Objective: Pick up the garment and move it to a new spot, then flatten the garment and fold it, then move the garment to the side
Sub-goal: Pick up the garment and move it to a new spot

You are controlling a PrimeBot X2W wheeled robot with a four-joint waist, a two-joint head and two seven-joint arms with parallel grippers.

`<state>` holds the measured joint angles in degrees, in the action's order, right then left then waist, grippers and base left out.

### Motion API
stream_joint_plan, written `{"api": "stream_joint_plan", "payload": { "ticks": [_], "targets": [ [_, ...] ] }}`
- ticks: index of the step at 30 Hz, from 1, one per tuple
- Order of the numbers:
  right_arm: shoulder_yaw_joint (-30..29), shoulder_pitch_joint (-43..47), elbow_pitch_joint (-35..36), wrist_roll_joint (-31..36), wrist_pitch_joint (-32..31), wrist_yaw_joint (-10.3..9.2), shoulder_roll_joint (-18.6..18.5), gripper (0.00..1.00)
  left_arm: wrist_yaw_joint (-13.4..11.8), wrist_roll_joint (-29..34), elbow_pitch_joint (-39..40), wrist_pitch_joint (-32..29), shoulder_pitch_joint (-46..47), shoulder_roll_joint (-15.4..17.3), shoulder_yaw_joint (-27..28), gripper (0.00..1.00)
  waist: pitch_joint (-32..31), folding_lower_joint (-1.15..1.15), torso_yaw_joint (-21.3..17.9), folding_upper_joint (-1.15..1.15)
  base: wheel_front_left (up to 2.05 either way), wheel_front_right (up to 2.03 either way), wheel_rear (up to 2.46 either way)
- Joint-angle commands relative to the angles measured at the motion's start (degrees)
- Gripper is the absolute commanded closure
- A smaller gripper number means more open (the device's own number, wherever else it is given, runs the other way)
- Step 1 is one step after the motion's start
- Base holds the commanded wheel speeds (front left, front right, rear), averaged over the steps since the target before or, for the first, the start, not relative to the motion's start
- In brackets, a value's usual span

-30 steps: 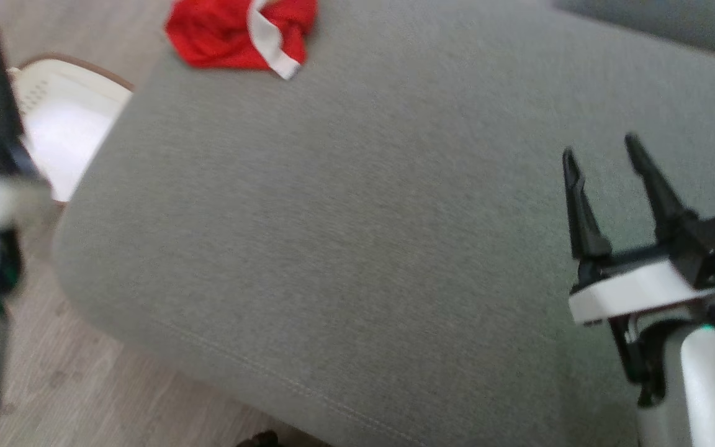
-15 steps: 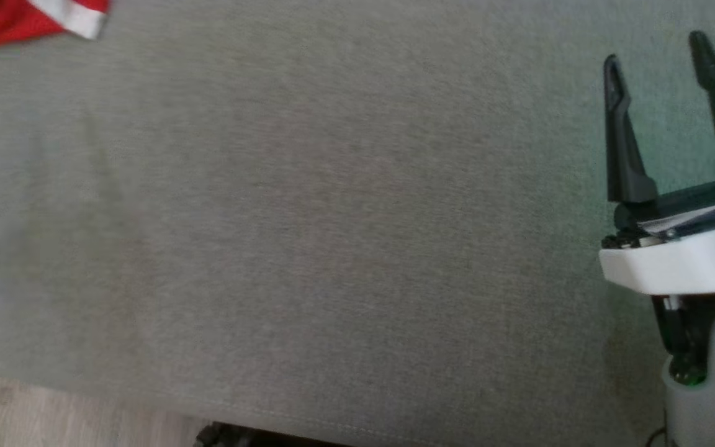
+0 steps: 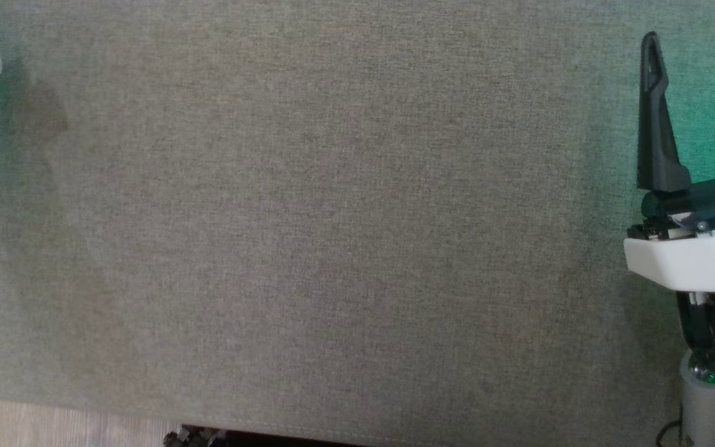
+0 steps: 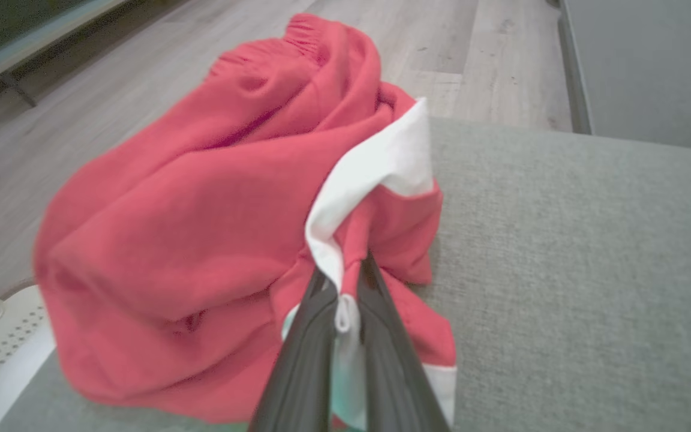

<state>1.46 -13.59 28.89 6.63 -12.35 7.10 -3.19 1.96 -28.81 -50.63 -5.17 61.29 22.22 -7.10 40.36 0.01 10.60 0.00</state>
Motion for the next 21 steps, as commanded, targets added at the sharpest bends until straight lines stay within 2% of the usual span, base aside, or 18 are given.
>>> {"api": "stream_joint_plan", "payload": {
  "ticks": [1,7,11,17,21],
  "targets": [
    [1.23,-0.43,2.33,0.32,0.31,0.39,0.07,0.00,0.11,0.39,0.33,1.55,1.76,4.00,1.33,1.00,-0.44,-0.01,0.21,0.00,0.00,0.00,0.00],
    [1.29,-0.52,-0.09,-0.84,1.97,0.39,0.18,0.00,1.97,1.59,-2.20,6.38,3.63,5.01,0.01,1.00,-3.88,-0.01,0.01,0.00,0.00,0.00,0.00],
    [0.99,0.19,-3.59,-2.75,4.04,0.39,0.27,0.00,3.23,4.02,-2.22,8.10,5.04,7.39,-2.43,1.00,-8.38,-0.01,-1.29,0.00,0.00,0.00,0.00],
    [-0.02,2.15,-10.55,-7.85,8.35,0.39,0.30,0.00,4.98,7.80,1.51,6.30,7.24,9.83,-8.64,1.00,-17.94,-0.01,-4.70,0.00,0.00,0.00,0.00],
    [-0.08,4.55,-15.50,-10.82,11.01,0.39,0.30,0.00,5.45,8.39,7.70,3.06,6.84,8.73,-14.77,1.00,-24.32,-0.01,-7.43,0.00,0.00,0.00,0.00]
  ]
}}
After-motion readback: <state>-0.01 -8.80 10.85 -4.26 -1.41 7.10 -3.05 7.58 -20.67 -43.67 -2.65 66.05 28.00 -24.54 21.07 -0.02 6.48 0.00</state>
